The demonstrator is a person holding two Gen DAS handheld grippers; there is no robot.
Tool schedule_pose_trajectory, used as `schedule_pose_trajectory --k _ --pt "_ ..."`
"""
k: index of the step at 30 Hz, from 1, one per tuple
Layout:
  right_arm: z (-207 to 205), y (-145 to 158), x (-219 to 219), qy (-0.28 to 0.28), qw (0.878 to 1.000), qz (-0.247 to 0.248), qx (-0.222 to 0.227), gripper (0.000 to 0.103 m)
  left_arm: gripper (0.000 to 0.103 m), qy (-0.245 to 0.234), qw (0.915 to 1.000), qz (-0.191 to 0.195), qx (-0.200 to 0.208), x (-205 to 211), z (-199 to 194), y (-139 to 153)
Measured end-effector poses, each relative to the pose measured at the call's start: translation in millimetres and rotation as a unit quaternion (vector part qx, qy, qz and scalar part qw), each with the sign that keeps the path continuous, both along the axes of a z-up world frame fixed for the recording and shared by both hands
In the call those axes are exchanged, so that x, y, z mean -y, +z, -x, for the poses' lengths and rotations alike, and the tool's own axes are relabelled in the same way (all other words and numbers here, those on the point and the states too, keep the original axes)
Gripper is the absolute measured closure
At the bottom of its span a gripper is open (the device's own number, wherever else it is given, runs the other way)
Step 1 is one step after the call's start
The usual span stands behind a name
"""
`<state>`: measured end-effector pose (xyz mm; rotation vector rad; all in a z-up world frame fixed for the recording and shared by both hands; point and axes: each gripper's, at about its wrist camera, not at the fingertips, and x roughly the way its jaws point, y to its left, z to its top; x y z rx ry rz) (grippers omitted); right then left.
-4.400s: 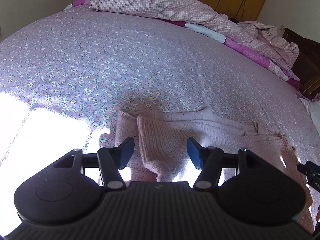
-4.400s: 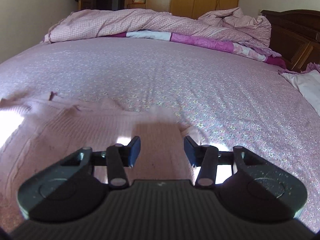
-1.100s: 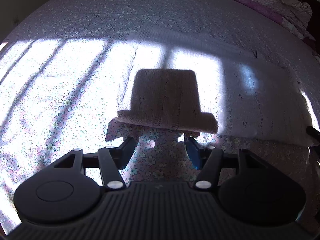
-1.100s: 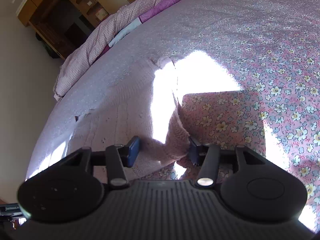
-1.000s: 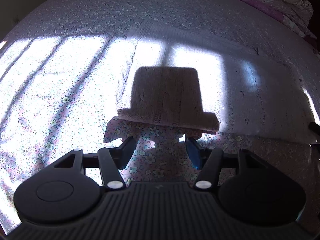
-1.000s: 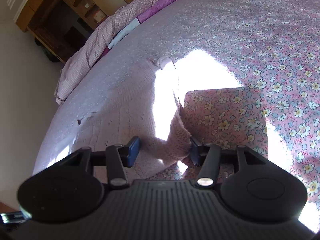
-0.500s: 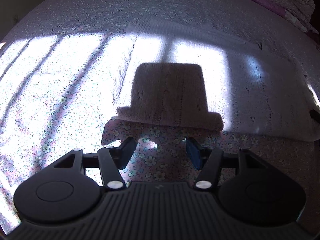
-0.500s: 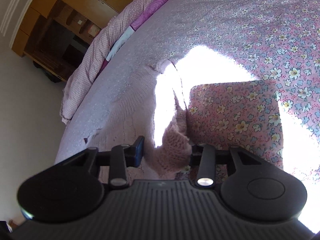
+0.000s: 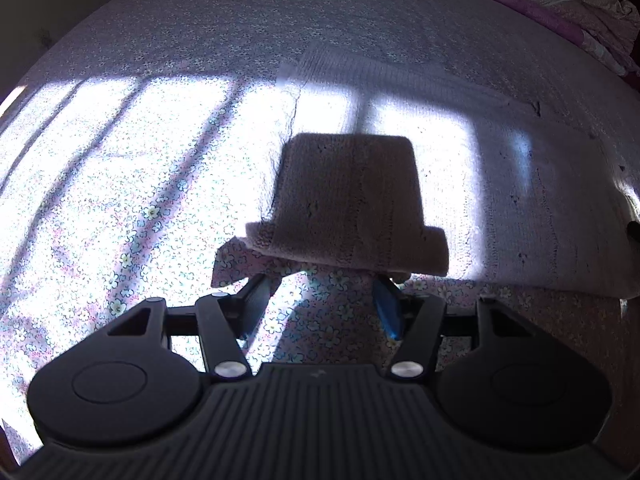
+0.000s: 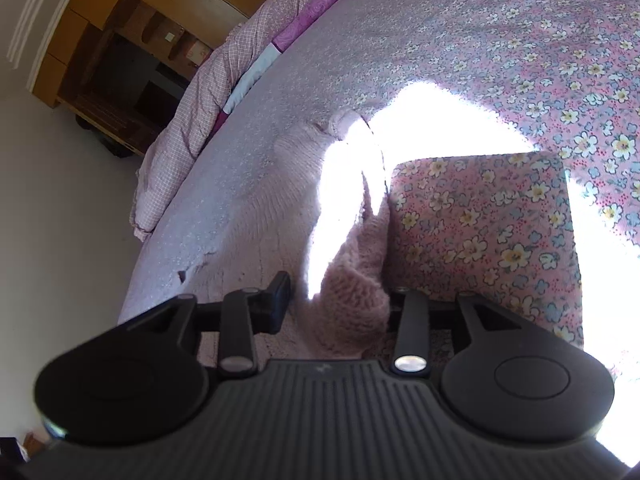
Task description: Fold small clothes
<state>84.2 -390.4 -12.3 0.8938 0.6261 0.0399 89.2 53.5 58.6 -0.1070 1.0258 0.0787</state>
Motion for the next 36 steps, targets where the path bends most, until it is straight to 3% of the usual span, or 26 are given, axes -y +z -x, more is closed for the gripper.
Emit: schedule_pose_trajectory --k 4,9,11,13,15,24,36 --pt "-8 4 -2 0.008 1.0 -0.001 0.006 0.043 0.038 0.005 1.0 -0.001 0.002 -4 3 4" --pt "-19 11 -12 0.015 0.999 0.045 0.006 0.042 0.038 -0.004 1.0 0.001 -0.008 -6 9 6" --pt "-21 11 -13 0.006 0.999 0.045 0.005 0.047 0.038 -0.005 0.9999 0.001 -0.009 -7 11 8" --pt "-23 11 -15 -0.005 0.998 0.063 -0.003 0.071 0.038 -0.006 1.0 0.002 -0.003 -16 13 6" --pt "-22 11 -16 -0.008 0.997 0.071 0.0 0.076 0.038 -0.007 1.0 -0.003 0.002 -20 16 8" --pt "-24 52 -35 -0.001 0.994 0.095 0.049 0.078 0.038 -0.01 0.9994 -0.031 0.014 -45 11 26" --pt "-47 116 -99 0.065 0.984 0.121 0.116 0.079 0.038 0.016 0.9993 -0.009 0.033 -75 11 33"
